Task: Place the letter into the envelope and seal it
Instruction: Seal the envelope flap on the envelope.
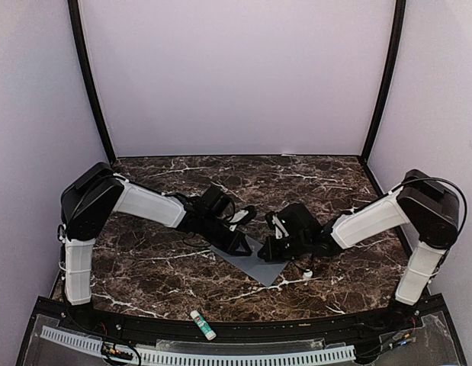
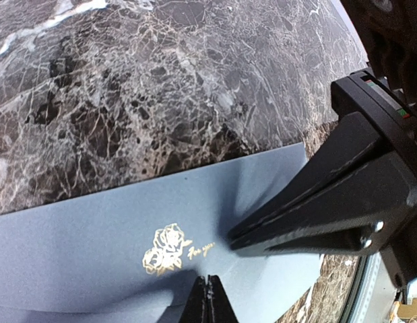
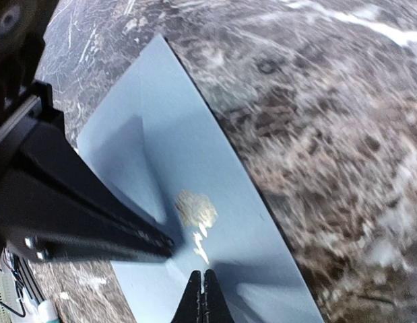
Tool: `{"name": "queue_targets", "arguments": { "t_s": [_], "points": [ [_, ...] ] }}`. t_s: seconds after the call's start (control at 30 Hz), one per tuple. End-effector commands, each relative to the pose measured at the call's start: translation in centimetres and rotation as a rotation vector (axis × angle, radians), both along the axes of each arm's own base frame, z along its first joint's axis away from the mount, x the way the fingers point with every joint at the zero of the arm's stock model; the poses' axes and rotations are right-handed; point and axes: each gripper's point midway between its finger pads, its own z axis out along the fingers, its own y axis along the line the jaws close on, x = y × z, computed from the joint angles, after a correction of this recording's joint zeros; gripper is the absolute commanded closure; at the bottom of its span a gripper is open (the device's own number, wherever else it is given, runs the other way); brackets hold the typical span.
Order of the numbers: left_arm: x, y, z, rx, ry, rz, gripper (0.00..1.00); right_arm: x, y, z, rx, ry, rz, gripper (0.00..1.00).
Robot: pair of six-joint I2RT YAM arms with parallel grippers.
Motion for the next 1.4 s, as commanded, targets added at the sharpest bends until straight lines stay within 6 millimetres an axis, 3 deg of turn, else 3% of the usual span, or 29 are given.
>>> {"name": "queue_targets", "arguments": {
  "t_s": [0.0, 0.43, 0.67, 0.87, 1.0, 1.17, 1.37],
  "points": [
    [-1.0, 1.5, -1.2, 0.083, 0.018, -0.003, 1.00, -1.6, -3.0, -2.1, -0.082, 0.060, -0.034, 1.00],
    [-1.7, 0.9, -0.6, 0.030, 0.042, -0.033, 1.00, -0.1, 1.8, -1.4, 0.007, 0.051, 0.014, 1.00],
    [-0.8, 0.8, 0.7, 0.021, -0.004, -0.020, 1.00, -0.5, -0.3, -2.2, -0.036, 0.058, -0.024, 1.00],
    [2.2, 0.4, 5.0, -0.036, -0.098, 0.024, 0.98, -1.4, -1.8, -2.8, -0.053, 0.074, -0.034, 1.00],
    [3.4, -0.4, 6.4, -0.072, -0.127, 0.038, 0.98, -1.5, -1.8, -2.9, -0.050, 0.078, -0.031, 1.00],
    [2.9, -0.7, 4.8, -0.069, -0.065, 0.031, 0.98, -1.3, -1.7, -2.6, -0.054, 0.067, -0.032, 1.00],
    [1.7, 0.9, 2.2, -0.036, 0.005, 0.029, 0.99, -1.3, -2.1, -2.5, -0.069, 0.060, -0.038, 1.00]
  ]
}}
